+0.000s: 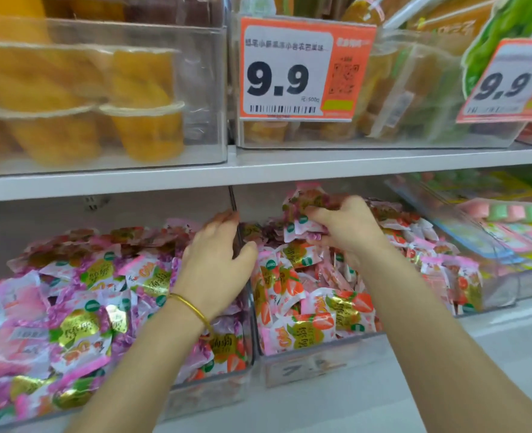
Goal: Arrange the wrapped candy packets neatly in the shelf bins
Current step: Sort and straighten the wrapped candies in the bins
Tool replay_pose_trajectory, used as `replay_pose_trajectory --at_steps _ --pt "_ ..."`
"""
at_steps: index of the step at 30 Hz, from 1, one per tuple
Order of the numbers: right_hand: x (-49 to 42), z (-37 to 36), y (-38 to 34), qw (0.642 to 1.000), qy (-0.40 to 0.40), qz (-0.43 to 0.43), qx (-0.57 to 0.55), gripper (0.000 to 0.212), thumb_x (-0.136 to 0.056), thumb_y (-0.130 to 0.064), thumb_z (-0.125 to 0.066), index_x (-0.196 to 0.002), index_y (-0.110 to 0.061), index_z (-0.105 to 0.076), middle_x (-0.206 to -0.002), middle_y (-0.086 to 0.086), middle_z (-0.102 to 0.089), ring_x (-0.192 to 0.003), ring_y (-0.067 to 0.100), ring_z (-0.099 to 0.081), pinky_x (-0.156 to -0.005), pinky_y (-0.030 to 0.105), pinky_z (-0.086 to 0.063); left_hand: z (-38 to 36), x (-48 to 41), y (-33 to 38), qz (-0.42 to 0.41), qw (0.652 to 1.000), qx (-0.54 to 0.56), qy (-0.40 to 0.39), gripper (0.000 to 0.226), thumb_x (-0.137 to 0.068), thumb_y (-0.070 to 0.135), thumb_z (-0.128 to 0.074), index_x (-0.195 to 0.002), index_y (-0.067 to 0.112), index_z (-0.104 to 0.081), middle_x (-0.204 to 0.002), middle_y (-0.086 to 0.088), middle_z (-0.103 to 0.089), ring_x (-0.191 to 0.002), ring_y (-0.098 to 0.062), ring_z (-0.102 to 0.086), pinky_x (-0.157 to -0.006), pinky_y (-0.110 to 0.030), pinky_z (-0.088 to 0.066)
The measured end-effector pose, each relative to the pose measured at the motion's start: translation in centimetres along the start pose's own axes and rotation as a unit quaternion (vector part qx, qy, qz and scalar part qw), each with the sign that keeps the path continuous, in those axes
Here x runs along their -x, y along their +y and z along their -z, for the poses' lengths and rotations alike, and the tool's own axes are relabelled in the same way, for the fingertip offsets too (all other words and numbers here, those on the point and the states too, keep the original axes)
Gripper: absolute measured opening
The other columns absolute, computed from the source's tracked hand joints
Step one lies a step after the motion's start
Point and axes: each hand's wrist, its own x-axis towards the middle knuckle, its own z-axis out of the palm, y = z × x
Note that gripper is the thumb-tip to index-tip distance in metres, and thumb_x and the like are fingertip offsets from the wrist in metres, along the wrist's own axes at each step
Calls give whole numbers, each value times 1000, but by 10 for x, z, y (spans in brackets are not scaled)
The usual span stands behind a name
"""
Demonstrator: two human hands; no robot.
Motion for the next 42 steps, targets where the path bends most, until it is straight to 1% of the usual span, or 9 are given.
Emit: replay_pose_trajectory --at_steps 4,8,12,15,20,26,34,37,42 --pt "-28 -31 -11 998 -15 6 62 17 -84 -14 -66 -97 -3 -62 -96 17 -64 -98 37 -65 -87 51 -53 -2 -2 -1 -13 1000 -16 15 66 -76 43 -30 -134 17 -43 -135 -5 -46 -126 -22 -36 -103 -35 -30" --pt "-41 -63 -26 970 -59 2 234 33 -101 -18 -37 -127 -1 -48 -122 10 -54 -114 27 -53 -97 31 -42 -4 -2 -5 -23 1000 -6 13 71 -77 46 -28 -141 17 -35 -147 -3 -36 -136 -18 -27 -113 -35 -23" --pt "-46 -71 -25 922 -115 -2 370 32 -102 -10 -31 -125 2 -49 -127 16 -53 -110 27 -56 -94 31 -42 -4 -1 -6 -30 999 1 13 73 -77 47 -27 -144 17 -30 -150 -1 -30 -138 -15 -22 -112 -29 -17" --pt "-50 -61 -23 918 -98 -1 385 25 -98 -10 -41 -119 -2 -53 -117 16 -56 -90 24 -55 -85 32 -44 -4 -1 -6 -34 999 3 9 73 -79 47 -27 -145 16 -28 -152 0 -26 -139 -13 -19 -112 -27 -15" --pt "-56 -53 -16 949 -44 6 312 31 -98 -21 -43 -118 0 -55 -120 17 -62 -100 28 -63 -91 33 -51 -3 -1 -5 -39 999 13 6 60 -93 41 -35 -146 15 -26 -152 0 -25 -139 -12 -18 -111 -22 -13" --pt "-47 -42 -11 867 -28 76 491 37 -88 3 -51 -123 -7 -59 -130 11 -56 -119 29 -53 -95 33 -47 -4 -1 -7 -42 999 8 9 65 -88 46 -33 -145 14 -27 -151 -2 -28 -139 -13 -20 -110 -21 -14" --pt "-28 -51 -2 774 -213 145 579 49 -87 3 -34 -125 -17 -59 -131 9 -56 -111 29 -57 -94 39 -51 7 2 -14 -33 996 68 48 59 -85 41 -24 -120 9 -58 -126 -11 -55 -120 -23 -43 -97 -19 -25" --pt "-25 -48 -8 791 -215 134 557 52 -88 5 -33 -130 -17 -55 -136 10 -52 -116 29 -53 -98 39 -47 25 9 -22 -12 995 47 87 46 -91 28 -36 -125 5 -55 -127 -13 -54 -122 -26 -44 -98 -20 -26" --pt "21 -27 -18 897 -84 209 379 48 -92 1 -37 -131 -19 -54 -136 2 -55 -124 20 -51 -105 34 -41 45 27 -49 -23 994 -25 106 33 -87 0 -51 -117 5 -62 -120 -12 -60 -114 -30 -51 -101 -34 -35"
